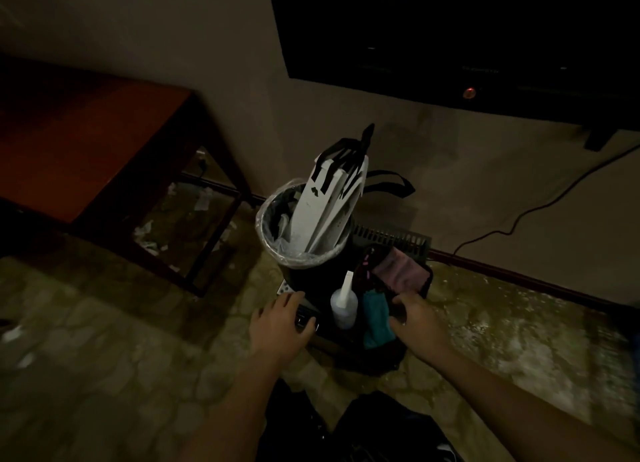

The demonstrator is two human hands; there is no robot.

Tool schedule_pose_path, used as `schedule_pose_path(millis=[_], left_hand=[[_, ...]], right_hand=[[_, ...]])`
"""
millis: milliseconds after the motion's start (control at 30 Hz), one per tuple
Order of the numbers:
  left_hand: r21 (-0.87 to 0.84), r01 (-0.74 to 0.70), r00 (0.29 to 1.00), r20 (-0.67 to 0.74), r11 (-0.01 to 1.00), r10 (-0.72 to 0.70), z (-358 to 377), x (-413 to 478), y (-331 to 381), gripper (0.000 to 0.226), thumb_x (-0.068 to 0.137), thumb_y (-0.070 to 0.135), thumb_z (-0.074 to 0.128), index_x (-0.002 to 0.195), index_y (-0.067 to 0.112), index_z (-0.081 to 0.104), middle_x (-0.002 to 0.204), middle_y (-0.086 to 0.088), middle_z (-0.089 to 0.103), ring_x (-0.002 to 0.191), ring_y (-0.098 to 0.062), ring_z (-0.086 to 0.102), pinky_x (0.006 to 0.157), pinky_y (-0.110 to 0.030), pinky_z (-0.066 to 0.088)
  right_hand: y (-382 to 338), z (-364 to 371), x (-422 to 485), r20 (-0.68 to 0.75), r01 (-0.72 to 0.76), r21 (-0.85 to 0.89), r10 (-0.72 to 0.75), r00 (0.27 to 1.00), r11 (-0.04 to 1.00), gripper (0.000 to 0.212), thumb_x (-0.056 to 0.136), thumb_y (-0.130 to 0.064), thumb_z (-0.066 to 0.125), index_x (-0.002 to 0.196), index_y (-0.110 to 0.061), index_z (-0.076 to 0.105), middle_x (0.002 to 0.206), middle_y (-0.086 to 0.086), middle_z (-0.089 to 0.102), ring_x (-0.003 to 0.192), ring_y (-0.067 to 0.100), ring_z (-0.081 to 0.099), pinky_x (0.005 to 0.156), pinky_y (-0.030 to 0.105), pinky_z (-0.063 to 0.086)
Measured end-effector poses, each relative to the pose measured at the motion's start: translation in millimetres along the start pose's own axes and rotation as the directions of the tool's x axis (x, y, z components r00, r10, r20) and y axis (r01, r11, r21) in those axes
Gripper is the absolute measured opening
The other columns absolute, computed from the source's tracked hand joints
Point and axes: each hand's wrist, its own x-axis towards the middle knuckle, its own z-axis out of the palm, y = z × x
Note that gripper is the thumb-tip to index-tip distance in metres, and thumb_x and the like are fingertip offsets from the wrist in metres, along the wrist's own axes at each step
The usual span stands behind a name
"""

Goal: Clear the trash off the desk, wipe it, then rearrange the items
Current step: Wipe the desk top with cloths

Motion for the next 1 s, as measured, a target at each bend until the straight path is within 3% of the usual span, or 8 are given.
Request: schedule_pose_path(millis=[300,600,733,1000], left_hand=[[0.031,0.071,0.99,-0.125,0.997,-0.067,-40,-16,-16,0.054,0.091,0.053,0.046,0.14,0.033,0.04,0.139,0.01,0.047,0.126,-0.014,0.045,0.1,-0.033,0.033],[-0.031,0.232,0.957,-0.173,0.972,-0.234,-59,-77,-103,0.057,0.091,0.056,0.042,0.142,0.032,0.037,0.14,0.011,0.044,0.128,-0.012,0.042,0.104,-0.035,0.034],[-0.11,0.384,0.895,-0.2,0.917,-0.399,-62,-130,-167,0.055,0.091,0.056,0.044,0.14,0.032,0.039,0.14,0.01,0.045,0.127,-0.013,0.044,0.102,-0.033,0.033],[-0.121,0.614,0.747,-0.231,0.78,-0.624,-70,-249,-308,0.056,0.088,0.058,0.045,0.139,0.034,0.04,0.138,0.009,0.049,0.124,-0.015,0.047,0.097,-0.031,0.034]], right_hand=[[-68,-23,-2,-0.029,0.271,-0.063,-0.273,0.961,0.96,0.037,0.089,-0.036,0.059,0.12,-0.017,0.055,0.117,0.003,0.054,0.111,0.022,0.051,0.084,0.033,0.047],[-180,10,-13,0.087,0.474,-0.136,-0.466,0.88,0.87,0.045,0.091,-0.041,0.054,0.13,-0.019,0.048,0.131,0.001,0.047,0.125,0.019,0.041,0.096,0.031,0.042],[-245,49,-36,0.173,0.605,-0.132,-0.583,0.794,0.785,0.043,0.09,-0.041,0.055,0.128,-0.022,0.049,0.127,-0.001,0.047,0.118,0.018,0.044,0.087,0.028,0.043],[-390,162,-112,0.291,0.767,-0.165,-0.712,0.639,0.62,0.049,0.09,-0.047,0.054,0.133,-0.026,0.046,0.131,-0.005,0.044,0.118,0.014,0.044,0.092,0.03,0.046]])
